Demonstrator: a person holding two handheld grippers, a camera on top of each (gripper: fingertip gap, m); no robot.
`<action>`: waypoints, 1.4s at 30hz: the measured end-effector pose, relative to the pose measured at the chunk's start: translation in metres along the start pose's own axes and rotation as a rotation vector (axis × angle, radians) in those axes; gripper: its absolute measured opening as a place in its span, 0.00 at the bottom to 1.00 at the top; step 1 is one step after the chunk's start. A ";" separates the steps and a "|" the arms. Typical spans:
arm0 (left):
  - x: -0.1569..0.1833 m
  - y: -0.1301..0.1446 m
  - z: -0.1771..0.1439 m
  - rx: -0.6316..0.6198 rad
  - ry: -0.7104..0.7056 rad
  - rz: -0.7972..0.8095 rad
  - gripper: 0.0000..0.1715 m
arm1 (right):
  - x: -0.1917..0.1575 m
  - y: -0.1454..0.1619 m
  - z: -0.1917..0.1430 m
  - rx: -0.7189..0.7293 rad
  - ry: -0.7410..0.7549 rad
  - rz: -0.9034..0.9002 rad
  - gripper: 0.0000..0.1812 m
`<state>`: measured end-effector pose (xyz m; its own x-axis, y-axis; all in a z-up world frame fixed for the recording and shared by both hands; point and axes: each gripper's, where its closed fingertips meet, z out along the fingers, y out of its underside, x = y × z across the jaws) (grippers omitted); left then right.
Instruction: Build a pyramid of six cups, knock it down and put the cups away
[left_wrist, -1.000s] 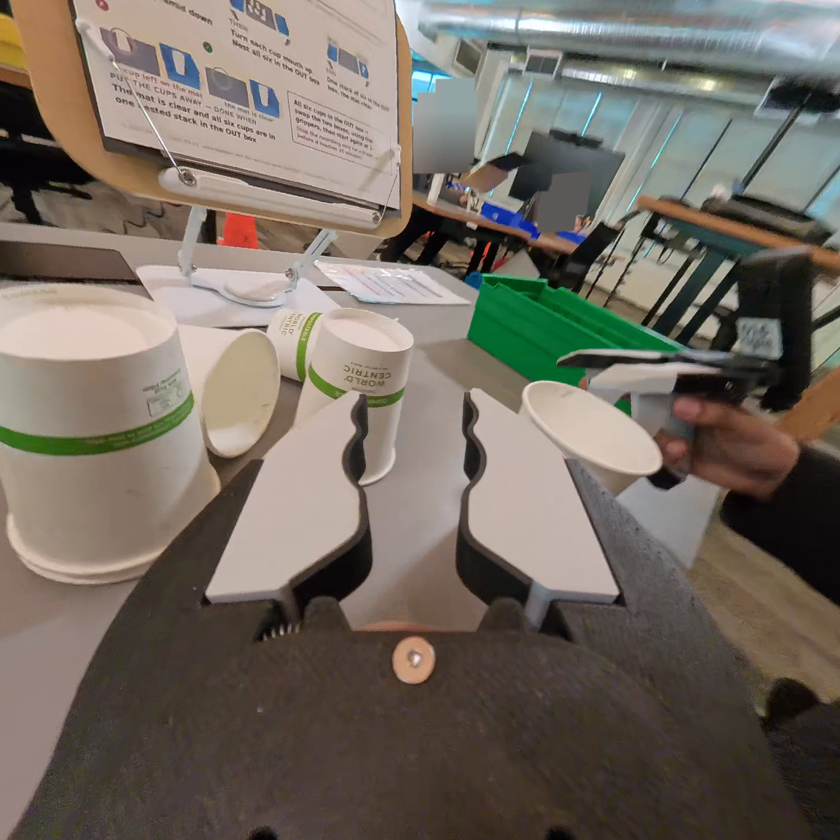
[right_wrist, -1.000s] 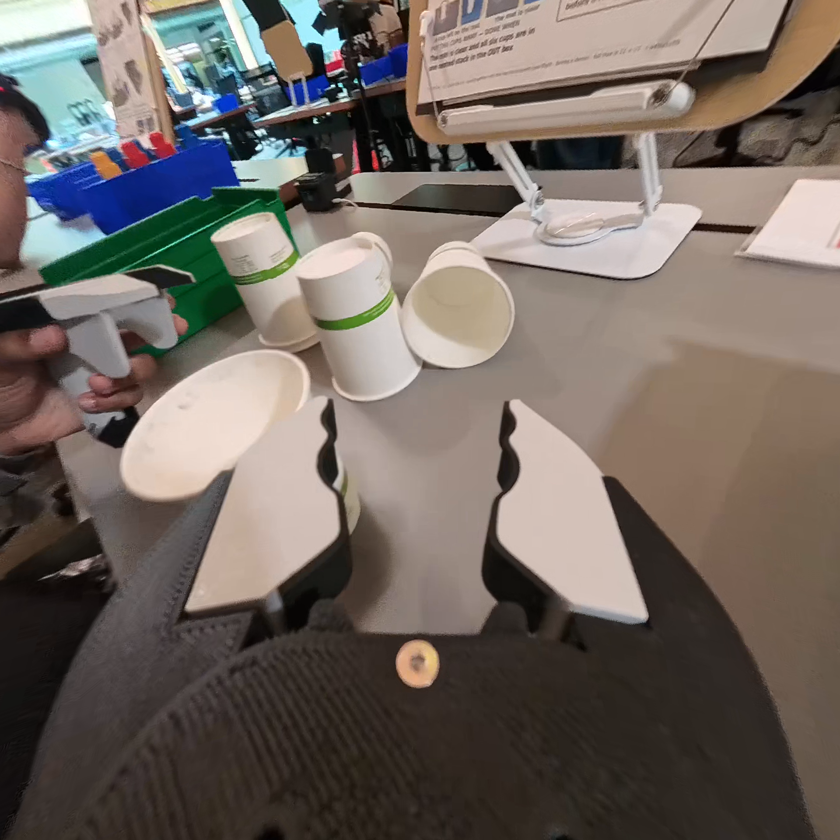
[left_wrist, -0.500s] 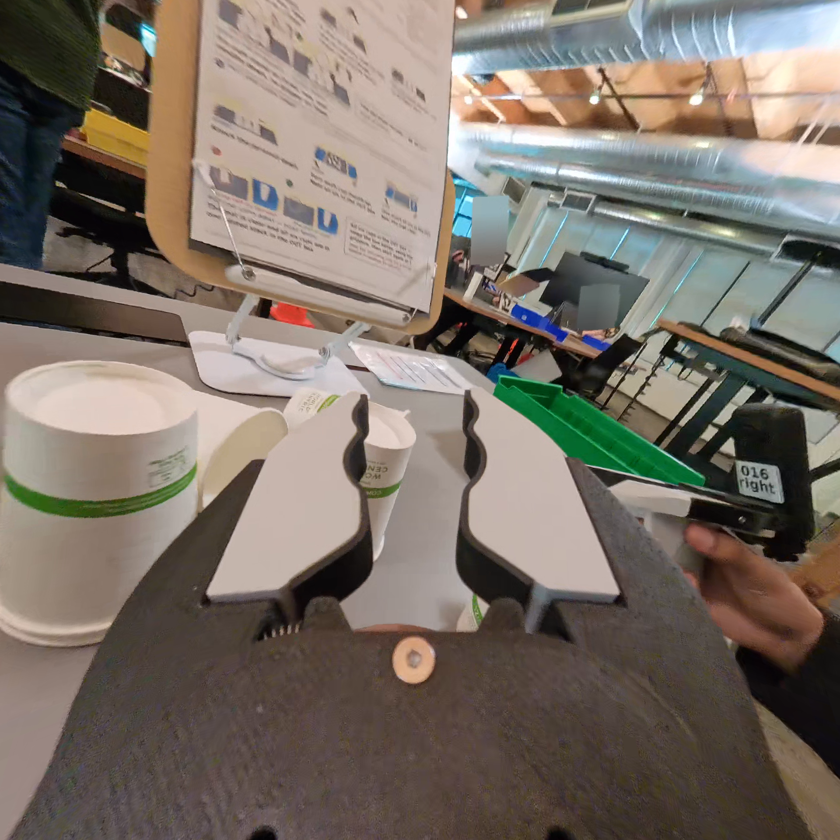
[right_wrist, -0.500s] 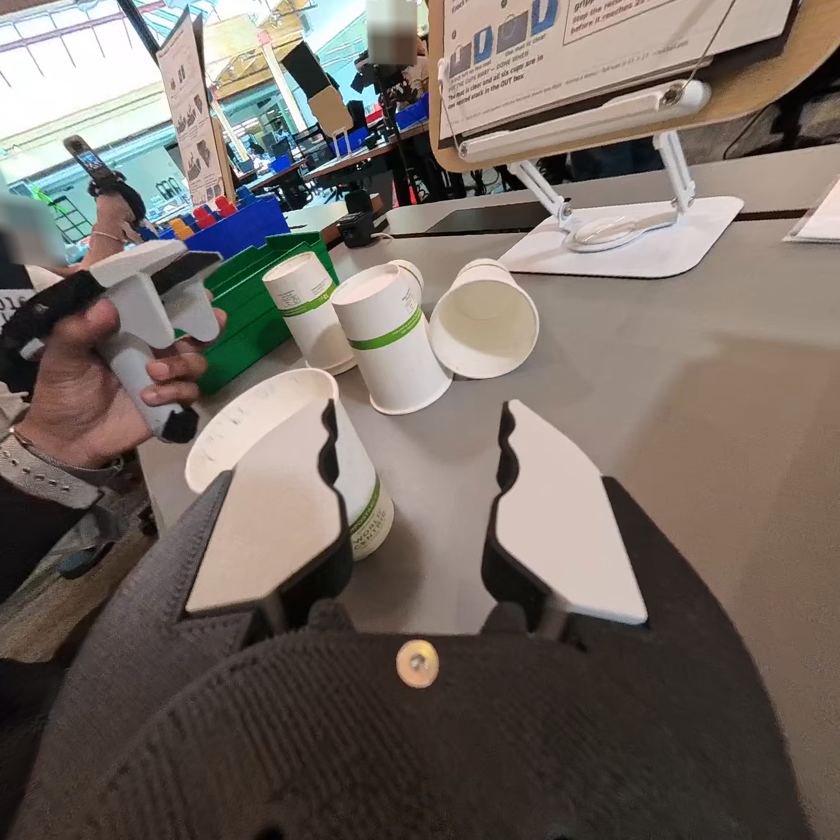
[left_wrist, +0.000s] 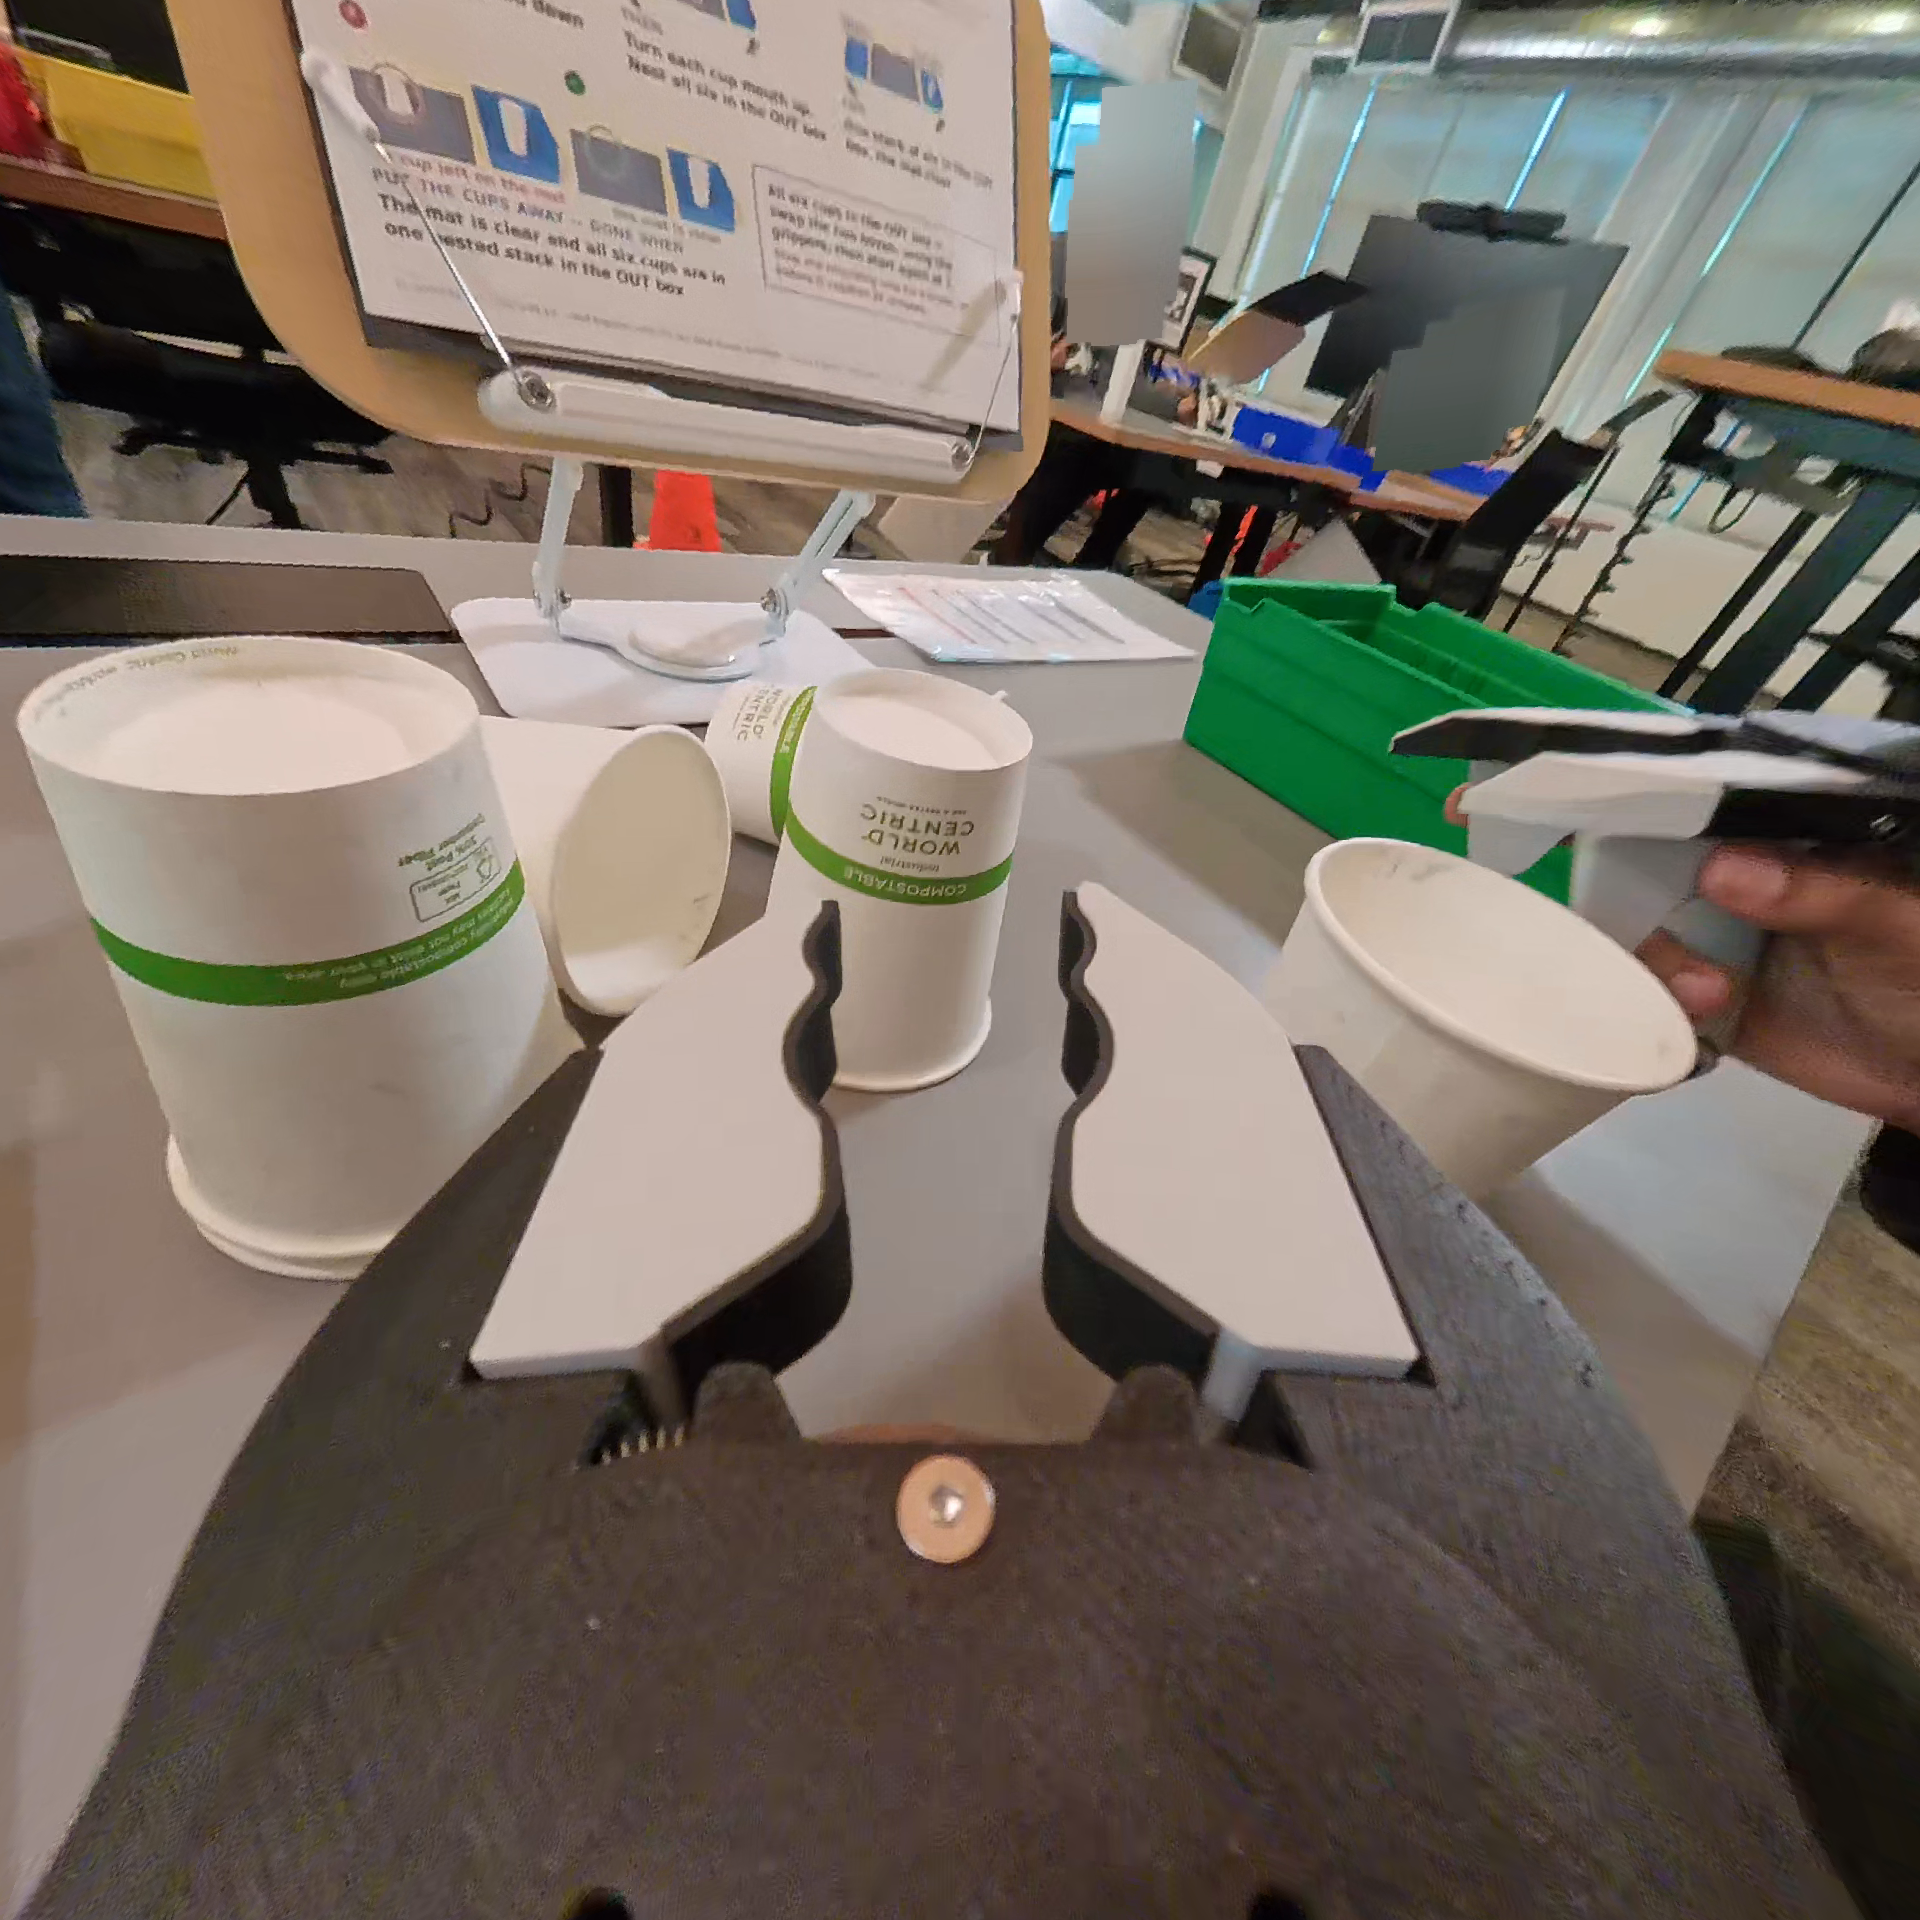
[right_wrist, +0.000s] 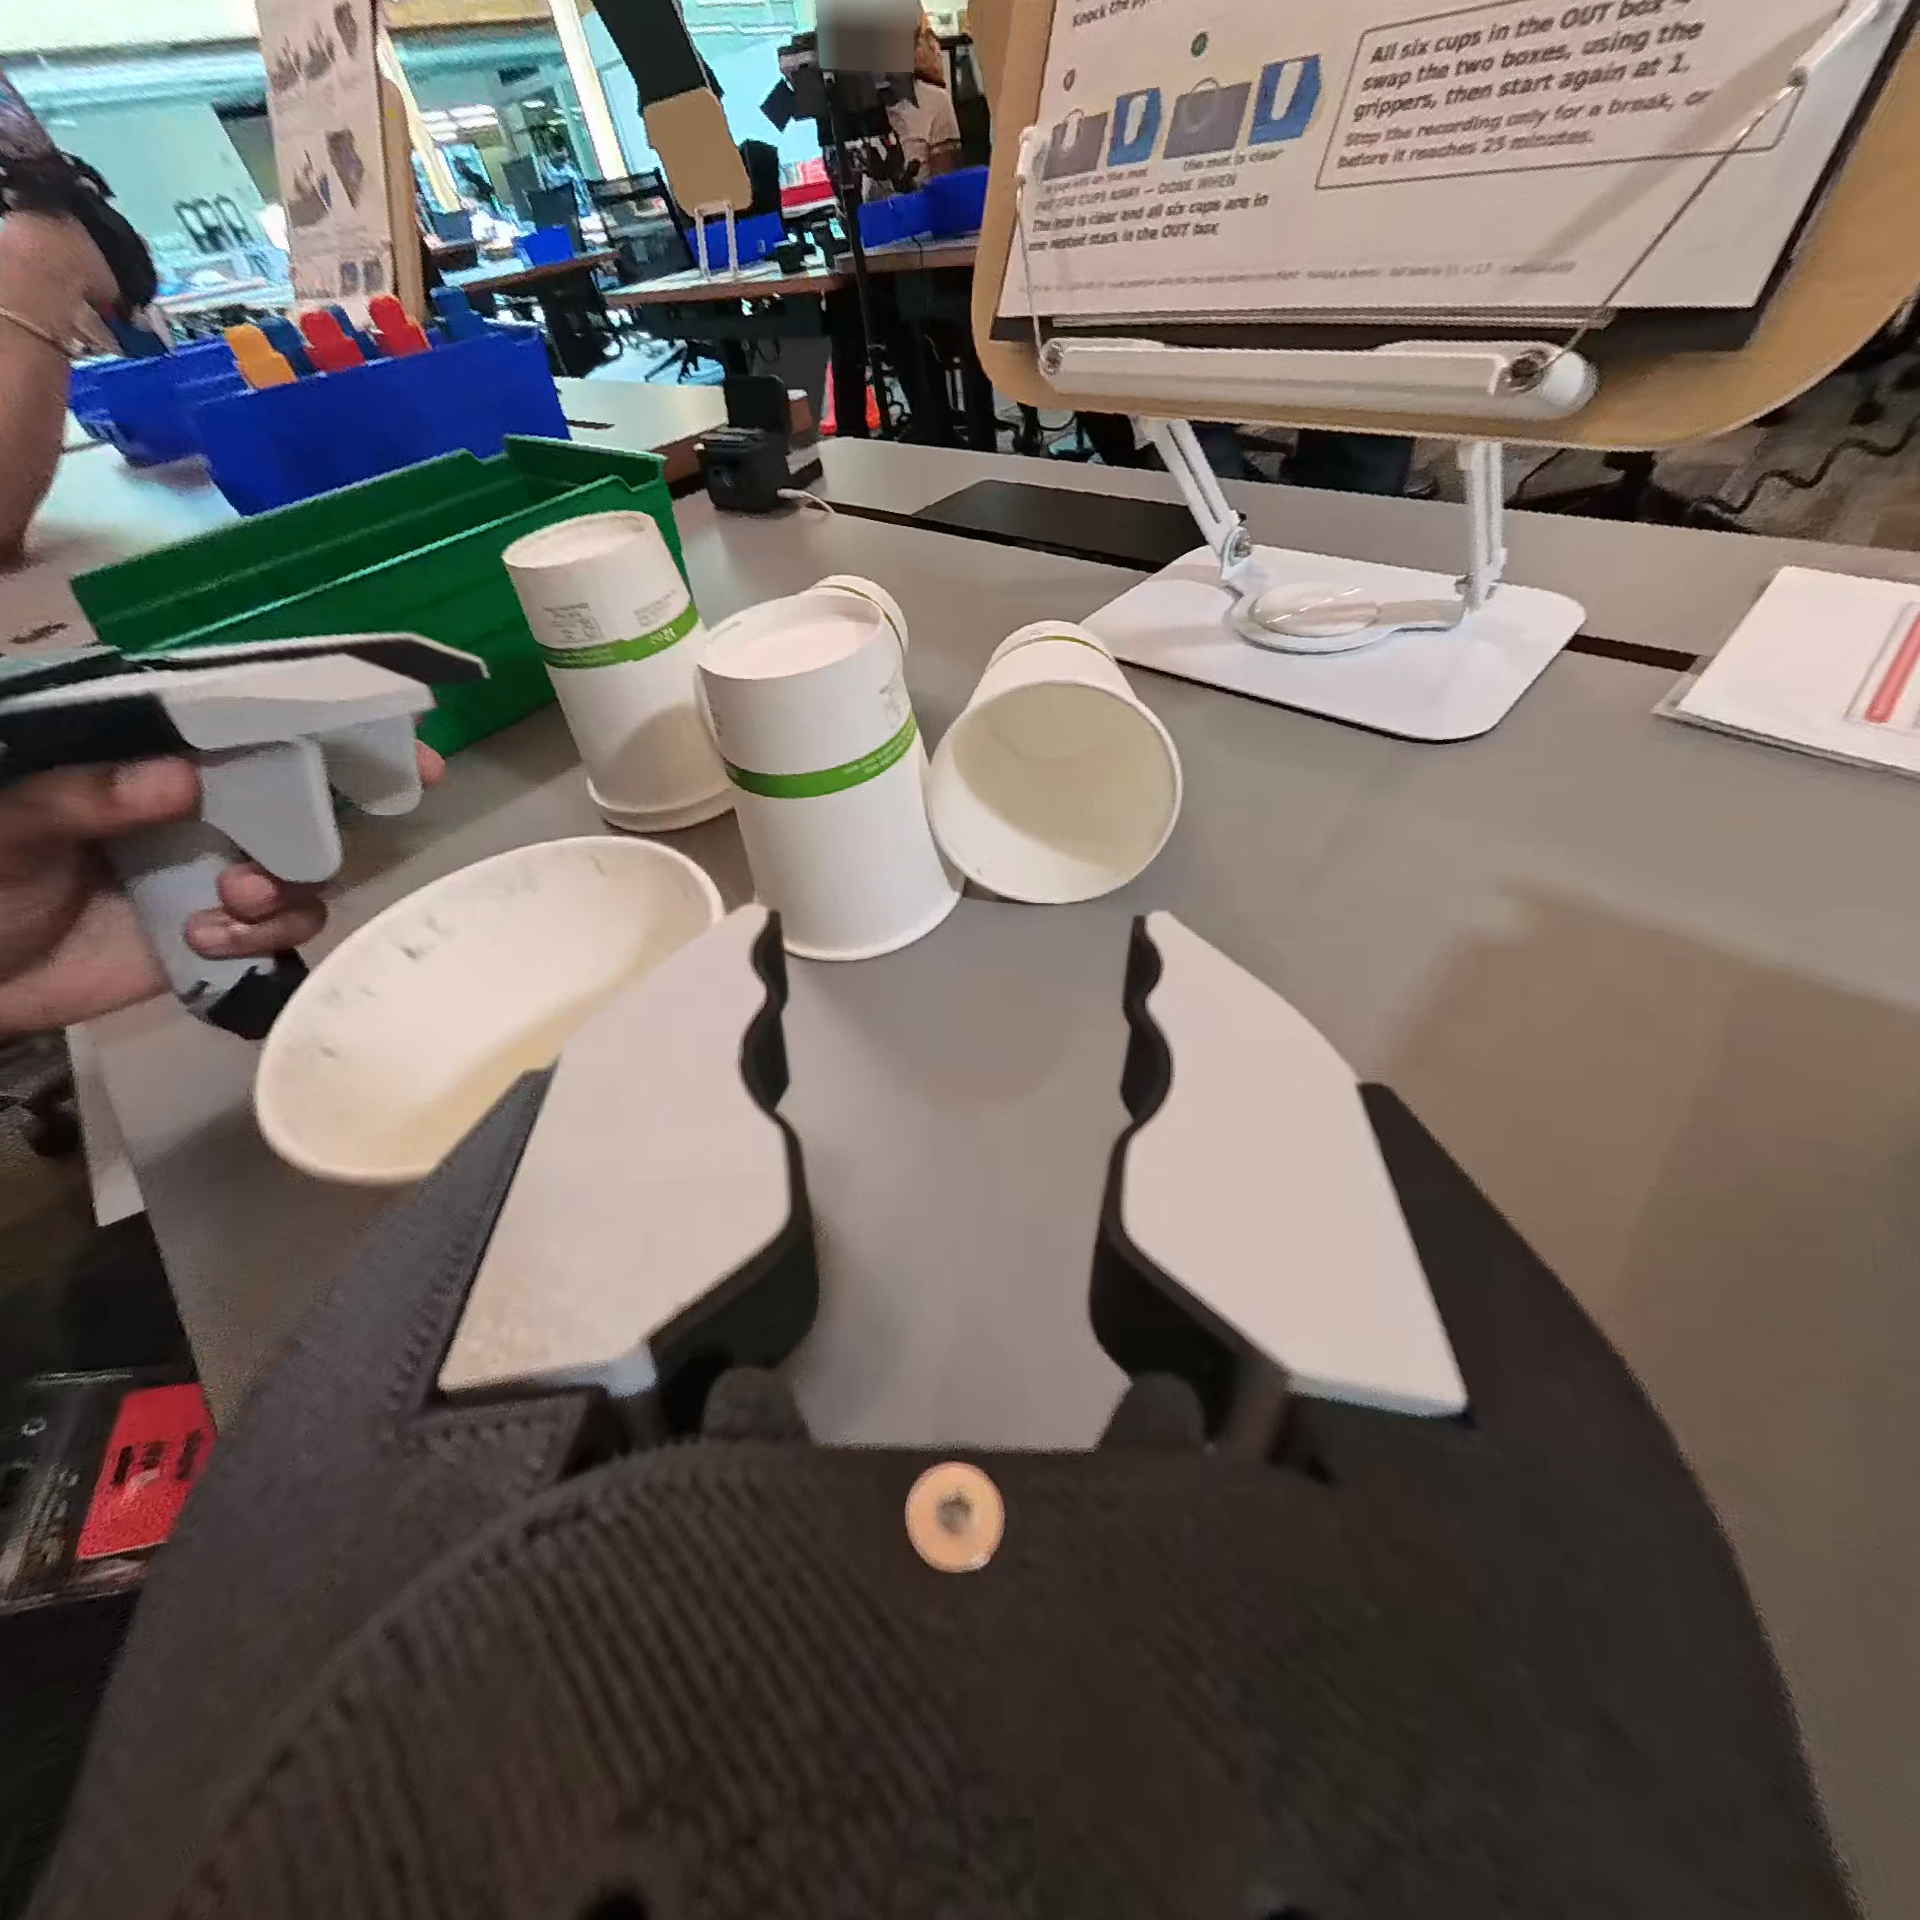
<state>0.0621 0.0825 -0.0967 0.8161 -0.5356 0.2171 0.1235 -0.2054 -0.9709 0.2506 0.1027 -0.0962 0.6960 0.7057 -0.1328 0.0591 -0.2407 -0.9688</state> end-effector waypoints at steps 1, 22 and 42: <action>0.002 -0.002 -0.001 0.011 0.010 -0.014 0.24 | 0.002 0.001 -0.001 -0.003 0.008 0.002 0.35; 0.051 -0.004 -0.043 0.057 0.126 -0.235 0.25 | -0.012 0.012 -0.029 0.001 -0.057 0.022 0.37; 0.071 0.033 -0.097 -0.068 -0.046 -0.130 0.24 | -0.048 0.027 -0.045 -0.024 -0.078 -0.167 0.39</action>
<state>0.0697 -0.0418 -0.1036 0.8210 -0.4632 0.3338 0.1924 -0.3260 -0.9256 0.2508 0.0320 -0.1066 0.6172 0.7867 0.0122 0.1867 -0.1314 -0.9736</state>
